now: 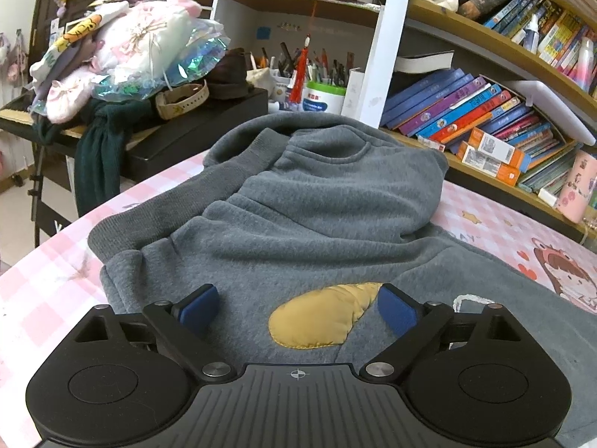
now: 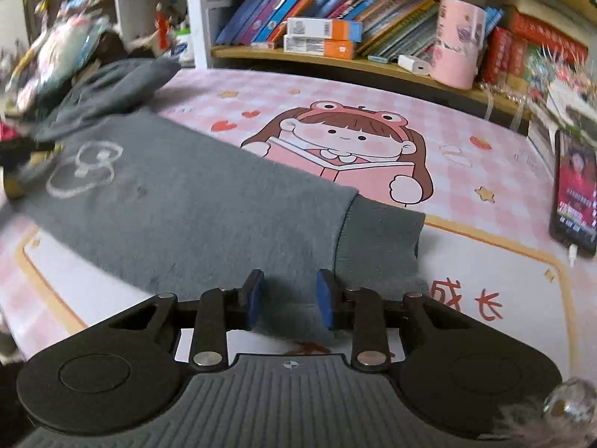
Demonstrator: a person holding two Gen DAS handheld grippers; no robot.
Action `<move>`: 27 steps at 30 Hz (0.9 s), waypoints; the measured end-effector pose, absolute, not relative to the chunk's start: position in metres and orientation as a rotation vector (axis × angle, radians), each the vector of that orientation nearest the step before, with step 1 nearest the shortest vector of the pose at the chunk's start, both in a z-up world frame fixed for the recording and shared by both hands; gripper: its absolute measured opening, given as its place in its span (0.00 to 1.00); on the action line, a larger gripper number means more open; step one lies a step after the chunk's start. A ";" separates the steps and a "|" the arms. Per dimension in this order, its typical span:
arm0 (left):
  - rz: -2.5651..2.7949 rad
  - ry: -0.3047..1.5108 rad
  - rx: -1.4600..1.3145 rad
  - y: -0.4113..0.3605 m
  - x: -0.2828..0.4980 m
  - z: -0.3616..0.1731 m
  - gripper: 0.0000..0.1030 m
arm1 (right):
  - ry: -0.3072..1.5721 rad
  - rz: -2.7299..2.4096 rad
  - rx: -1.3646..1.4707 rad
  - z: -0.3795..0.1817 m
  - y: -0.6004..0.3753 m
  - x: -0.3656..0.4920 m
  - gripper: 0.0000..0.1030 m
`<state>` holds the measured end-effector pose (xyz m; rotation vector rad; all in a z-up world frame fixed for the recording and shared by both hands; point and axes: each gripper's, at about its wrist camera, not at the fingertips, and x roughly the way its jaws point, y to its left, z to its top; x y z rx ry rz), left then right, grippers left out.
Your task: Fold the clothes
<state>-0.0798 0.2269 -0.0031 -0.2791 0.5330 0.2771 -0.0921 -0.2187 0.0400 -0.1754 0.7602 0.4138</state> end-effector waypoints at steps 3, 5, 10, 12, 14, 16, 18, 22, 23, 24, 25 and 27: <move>0.272 0.520 -0.301 0.229 -0.081 -0.003 0.92 | 0.694 0.436 -0.166 0.052 -0.211 -0.087 0.35; 0.275 0.520 -0.299 0.229 -0.081 -0.003 0.92 | 0.637 0.460 -0.152 0.062 -0.206 -0.081 0.35; 0.279 0.520 -0.296 0.228 -0.081 -0.003 0.92 | 0.567 0.635 -0.175 0.067 -0.162 -0.051 0.35; 0.279 0.516 -0.303 0.229 -0.082 -0.003 0.92 | 0.580 0.683 -0.199 0.060 -0.142 -0.036 0.35; 0.278 0.512 -0.310 0.230 -0.082 -0.003 0.92 | 0.613 0.724 -0.201 0.051 -0.128 -0.022 0.35; 0.283 0.508 -0.314 0.231 -0.083 -0.003 0.92 | 0.643 0.747 -0.199 0.041 -0.119 -0.011 0.35; 0.321 0.489 -0.319 0.230 -0.089 -0.002 0.91 | 0.665 0.747 -0.204 0.032 -0.114 -0.004 0.35; 0.364 0.475 -0.294 0.235 -0.111 0.007 0.76 | 0.668 0.766 -0.187 0.025 -0.126 -0.003 0.41; 0.376 0.475 -0.288 0.238 -0.117 0.011 0.60 | 0.666 0.769 -0.180 0.024 -0.129 -0.003 0.43; 0.393 0.470 -0.296 0.241 -0.121 0.014 0.53 | 0.664 0.769 -0.175 0.024 -0.132 -0.003 0.44; 0.411 0.464 -0.304 0.245 -0.124 0.017 0.43 | 0.660 0.767 -0.174 0.023 -0.135 -0.004 0.44; 0.400 0.461 -0.341 0.252 -0.123 0.020 0.39 | 0.653 0.762 -0.182 0.023 -0.138 -0.006 0.44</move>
